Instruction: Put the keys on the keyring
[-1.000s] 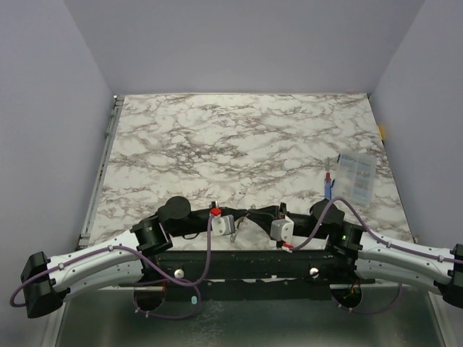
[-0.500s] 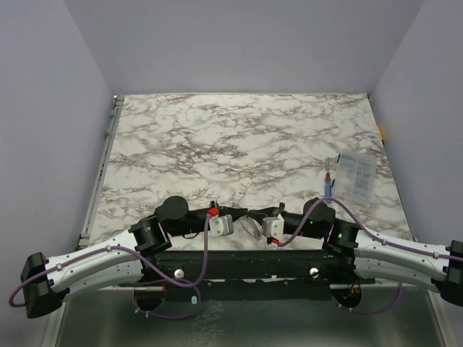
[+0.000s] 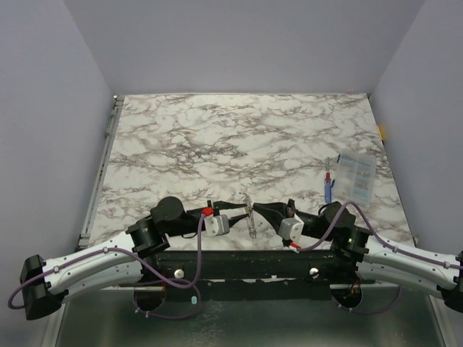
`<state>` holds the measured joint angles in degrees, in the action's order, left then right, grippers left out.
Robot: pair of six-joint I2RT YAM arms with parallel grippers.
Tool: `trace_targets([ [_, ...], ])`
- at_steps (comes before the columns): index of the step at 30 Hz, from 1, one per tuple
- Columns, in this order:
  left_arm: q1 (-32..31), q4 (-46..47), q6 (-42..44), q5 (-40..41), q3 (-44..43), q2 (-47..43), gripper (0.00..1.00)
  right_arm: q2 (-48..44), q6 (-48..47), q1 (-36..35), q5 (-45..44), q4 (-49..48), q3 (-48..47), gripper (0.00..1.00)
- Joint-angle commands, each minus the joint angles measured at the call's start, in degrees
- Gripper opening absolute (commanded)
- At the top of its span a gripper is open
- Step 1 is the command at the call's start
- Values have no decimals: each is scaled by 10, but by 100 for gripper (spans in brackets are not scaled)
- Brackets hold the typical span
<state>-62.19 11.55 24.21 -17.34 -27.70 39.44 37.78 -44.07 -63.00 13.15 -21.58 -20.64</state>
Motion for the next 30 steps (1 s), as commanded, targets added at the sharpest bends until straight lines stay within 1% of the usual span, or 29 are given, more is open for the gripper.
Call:
trace_targets([
  [1,7,50,-32,-36,3,-8,33,-7,12,0,3,-62,10,1],
  [7,14,55,-39,-46,-1,12,34,-12,16,0,14,-65,11,1],
  [16,21,63,-40,-3,4,4,34,-32,26,0,30,-76,18,1],
  [18,24,72,-46,-5,7,-3,34,-34,25,0,30,-76,18,1],
  [23,40,123,-72,-18,31,-42,41,-38,22,0,26,-70,19,1],
  [26,54,152,-88,-21,42,-60,41,-38,22,0,25,-68,19,1],
  [30,70,167,-96,-28,46,-61,36,-40,26,0,31,-73,18,0],
])
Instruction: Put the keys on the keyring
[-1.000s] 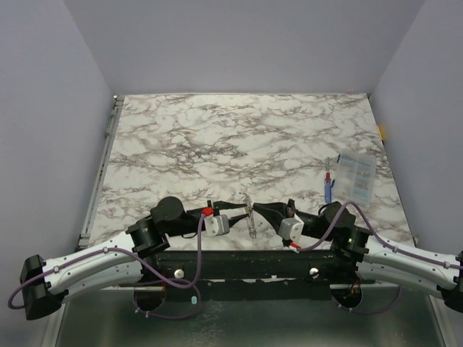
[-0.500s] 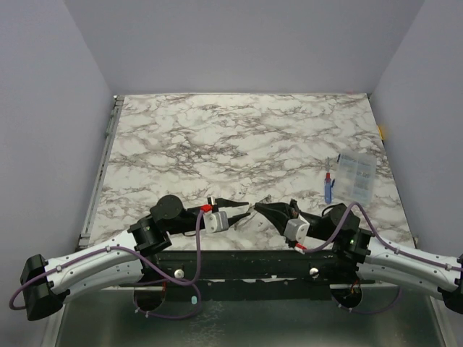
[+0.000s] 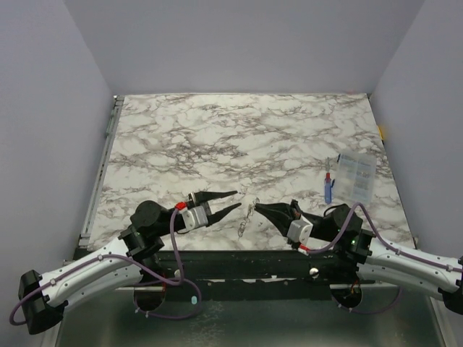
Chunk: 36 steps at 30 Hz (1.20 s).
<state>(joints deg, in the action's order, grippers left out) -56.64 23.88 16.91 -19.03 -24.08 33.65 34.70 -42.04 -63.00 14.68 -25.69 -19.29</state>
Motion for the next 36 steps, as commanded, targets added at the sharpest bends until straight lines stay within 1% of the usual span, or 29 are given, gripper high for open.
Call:
trace_targets([
  [1,16,41,-24,-20,8,3,36,-11,8,0,18,-36,6,1],
  [7,19,38,-27,-108,-5,49,36,-19,25,0,35,-55,10,1],
  [12,20,38,-41,-152,-14,77,36,-17,31,0,37,-64,11,1],
  [17,20,45,-51,-177,-16,89,37,-11,33,0,41,-66,10,1],
  [23,19,51,-52,-166,-14,93,37,-4,36,0,46,-69,8,1],
  [27,20,52,-49,-145,-13,91,32,-1,41,0,55,-67,7,1],
  [32,20,53,-49,-137,-12,91,26,1,45,0,62,-68,6,1],
  [35,20,52,-49,-132,-12,93,17,1,52,0,69,-72,5,1],
  [36,19,52,-49,-132,-12,94,12,1,54,-1,72,-72,4,1],
])
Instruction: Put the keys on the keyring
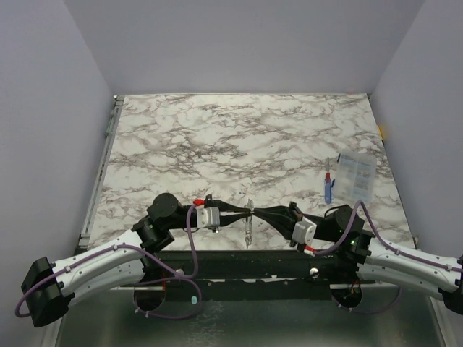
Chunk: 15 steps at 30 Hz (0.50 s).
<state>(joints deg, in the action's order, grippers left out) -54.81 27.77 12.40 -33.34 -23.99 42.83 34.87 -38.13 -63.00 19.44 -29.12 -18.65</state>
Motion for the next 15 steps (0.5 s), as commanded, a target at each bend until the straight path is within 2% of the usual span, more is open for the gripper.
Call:
trace_targets([
  [1,1,13,-6,12,-14,3,7,-1,16,0,27,-37,-2,1],
  [3,1,13,-6,18,-15,3,0,-1,19,0,32,-36,-2,0],
  [10,1,-34,16,86,-27,-6,0,3,-3,-1,27,21,-15,2],
  [15,1,-92,51,114,-44,-3,0,22,-30,0,-4,80,-33,25],
])
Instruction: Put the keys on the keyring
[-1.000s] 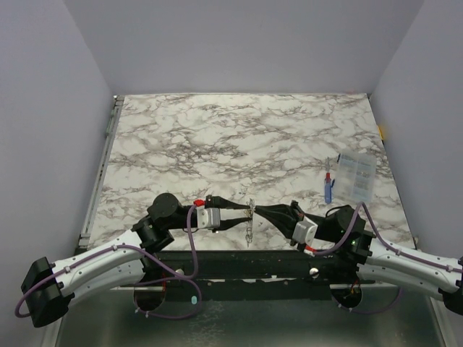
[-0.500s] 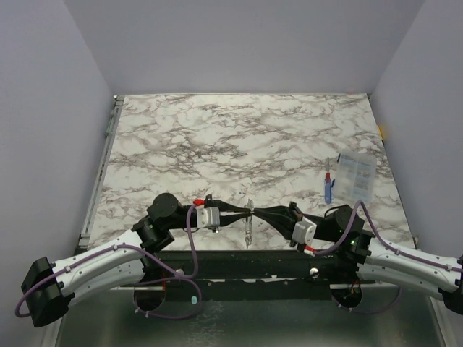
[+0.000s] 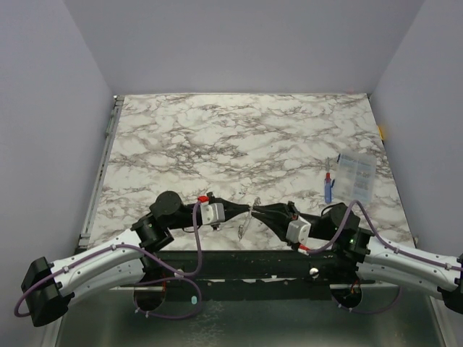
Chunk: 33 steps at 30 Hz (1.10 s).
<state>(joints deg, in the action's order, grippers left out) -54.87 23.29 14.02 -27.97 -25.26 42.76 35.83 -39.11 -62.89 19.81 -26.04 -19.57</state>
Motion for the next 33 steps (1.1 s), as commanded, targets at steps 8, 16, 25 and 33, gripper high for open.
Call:
trace_targets([
  [8,0,-81,57,60,-42,13,0,50,-26,-1,-58,83,-41,38],
  [16,-17,-127,91,80,-54,32,0,92,-33,-1,-96,119,-63,31],
  [25,-50,-176,123,126,-67,50,0,131,-56,-2,-118,165,-79,32],
  [33,-55,-182,129,125,-67,51,0,148,-73,-2,-140,174,-83,16],
])
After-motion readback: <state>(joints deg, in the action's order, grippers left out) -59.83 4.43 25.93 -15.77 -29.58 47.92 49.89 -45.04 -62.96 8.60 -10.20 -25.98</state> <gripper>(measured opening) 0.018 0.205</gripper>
